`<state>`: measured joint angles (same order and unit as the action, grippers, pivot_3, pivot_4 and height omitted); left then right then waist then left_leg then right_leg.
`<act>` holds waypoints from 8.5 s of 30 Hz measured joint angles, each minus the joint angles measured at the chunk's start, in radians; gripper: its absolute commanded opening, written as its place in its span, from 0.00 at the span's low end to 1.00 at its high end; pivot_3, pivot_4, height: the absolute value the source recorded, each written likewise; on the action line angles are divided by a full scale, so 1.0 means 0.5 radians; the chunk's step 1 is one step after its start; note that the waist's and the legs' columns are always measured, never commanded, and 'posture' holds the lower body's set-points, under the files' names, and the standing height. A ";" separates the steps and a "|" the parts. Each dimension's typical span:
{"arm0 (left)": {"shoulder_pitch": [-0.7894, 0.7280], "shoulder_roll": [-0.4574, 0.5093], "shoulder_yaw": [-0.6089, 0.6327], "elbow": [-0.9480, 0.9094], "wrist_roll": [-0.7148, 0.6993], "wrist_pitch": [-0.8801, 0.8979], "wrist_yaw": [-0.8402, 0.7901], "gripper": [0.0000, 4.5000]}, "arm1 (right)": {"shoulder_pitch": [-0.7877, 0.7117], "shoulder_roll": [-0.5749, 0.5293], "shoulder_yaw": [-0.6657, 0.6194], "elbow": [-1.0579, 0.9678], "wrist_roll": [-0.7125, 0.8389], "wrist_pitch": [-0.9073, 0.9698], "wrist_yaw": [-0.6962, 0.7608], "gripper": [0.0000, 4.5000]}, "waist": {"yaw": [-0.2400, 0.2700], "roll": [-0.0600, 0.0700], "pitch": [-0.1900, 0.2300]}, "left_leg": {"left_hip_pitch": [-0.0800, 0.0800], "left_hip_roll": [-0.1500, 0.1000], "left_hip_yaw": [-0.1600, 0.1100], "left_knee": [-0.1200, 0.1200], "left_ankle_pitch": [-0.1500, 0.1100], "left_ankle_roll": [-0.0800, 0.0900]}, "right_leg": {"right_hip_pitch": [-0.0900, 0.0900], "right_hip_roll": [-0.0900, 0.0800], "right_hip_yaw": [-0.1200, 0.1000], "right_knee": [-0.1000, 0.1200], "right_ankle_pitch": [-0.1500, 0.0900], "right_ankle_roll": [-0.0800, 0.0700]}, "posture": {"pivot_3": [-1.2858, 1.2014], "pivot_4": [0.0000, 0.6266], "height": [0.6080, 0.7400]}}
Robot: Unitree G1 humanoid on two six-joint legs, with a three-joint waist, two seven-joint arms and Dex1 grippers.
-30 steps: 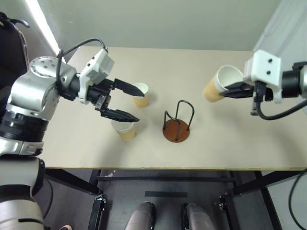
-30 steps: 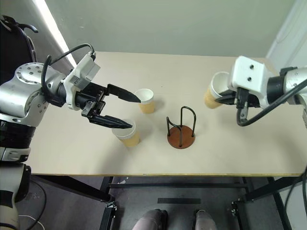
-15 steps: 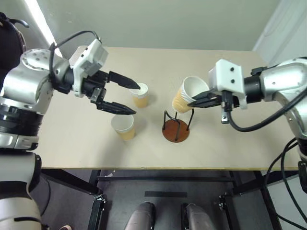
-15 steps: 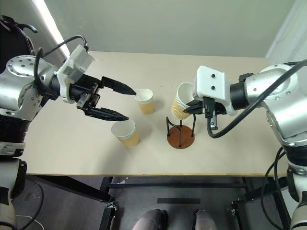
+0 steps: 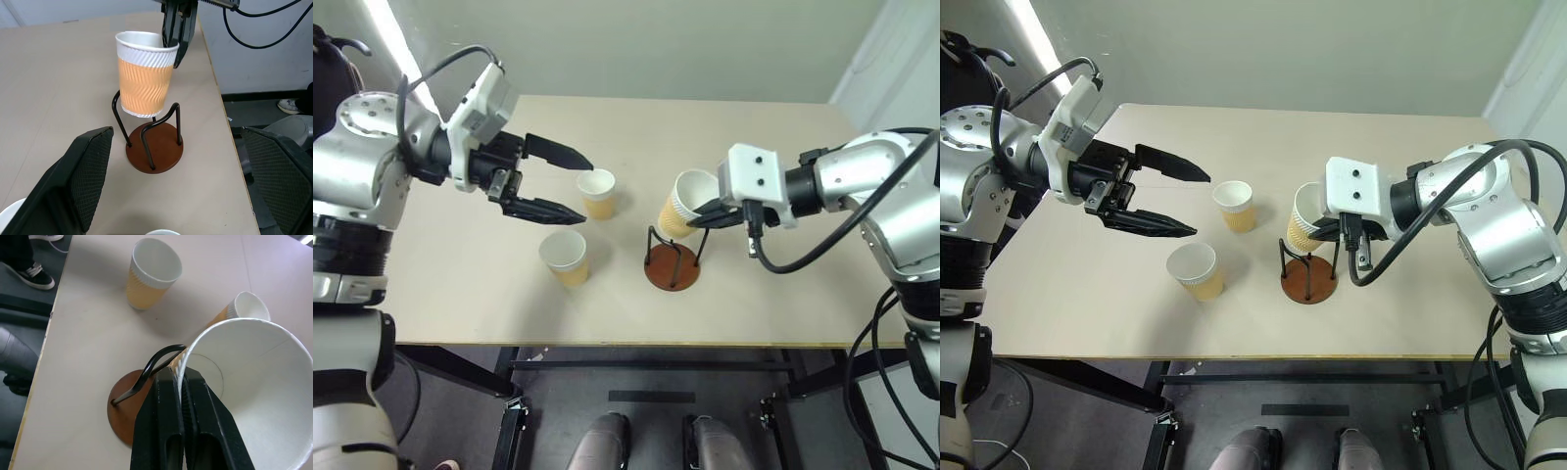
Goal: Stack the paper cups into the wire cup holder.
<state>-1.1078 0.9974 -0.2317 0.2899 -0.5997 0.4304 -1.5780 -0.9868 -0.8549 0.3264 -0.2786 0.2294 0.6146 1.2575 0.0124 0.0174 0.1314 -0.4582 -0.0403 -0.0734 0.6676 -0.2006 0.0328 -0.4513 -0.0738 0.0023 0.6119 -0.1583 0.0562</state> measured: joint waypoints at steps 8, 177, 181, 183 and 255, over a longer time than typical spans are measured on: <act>0.000 -0.035 0.020 0.006 0.027 0.008 -0.001 1.00 | 0.060 0.012 0.034 0.001 -0.070 -0.054 0.002 0.04 | 0.000 0.000 0.000 | 0.000 0.000 0.000 0.000 0.000 0.000 | 0.000 0.000 0.000 0.001 0.000 0.000 | 0.52 0.24 1.00; -0.755 -0.703 -0.781 0.846 0.351 -0.864 -0.007 0.00 | 0.581 -0.612 -1.011 -0.449 1.182 0.761 -0.416 0.80 | 0.038 0.000 0.000 | -0.026 -0.001 0.008 0.062 -0.019 0.017 | -0.008 -0.003 0.003 0.029 0.001 0.040 | 0.52 0.24 1.00; -0.765 -0.749 -0.822 0.908 0.348 -0.904 -0.007 0.00 | 0.366 -0.653 -1.115 -0.452 1.358 0.876 -0.498 0.80 | 0.038 0.001 0.001 | -0.026 -0.001 0.008 0.062 -0.021 0.017 | -0.008 -0.003 0.004 0.029 -0.004 0.042 | 0.52 0.24 1.00; -0.768 -0.761 -0.841 0.929 0.344 -0.915 -0.007 0.00 | 0.340 -0.680 -1.126 -0.459 1.392 0.900 -0.524 0.80 | 0.036 0.000 0.001 | -0.026 -0.003 0.009 0.062 -0.022 0.017 | -0.008 0.000 0.001 0.028 -0.005 0.042 | 0.52 0.24 1.00; -0.800 -1.315 -0.414 1.646 1.058 -1.456 -0.009 0.99 | 0.627 -0.834 -1.233 -0.554 1.512 0.819 -0.717 0.80 | 0.055 0.003 0.003 | -0.029 -0.005 0.016 0.064 -0.026 0.023 | -0.009 -0.004 0.014 0.026 -0.008 0.058 | 0.52 0.24 1.00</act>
<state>-1.5078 0.3398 -0.4388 1.1130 -0.0706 -0.2976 -1.5823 -0.6735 -1.2718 -0.2901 -0.5557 0.9853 1.0239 0.8988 0.0400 0.0192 0.1330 -0.4727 -0.0426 -0.0654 0.6997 -0.2135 0.0445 -0.4557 -0.0760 0.0092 0.6251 -0.1624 0.0850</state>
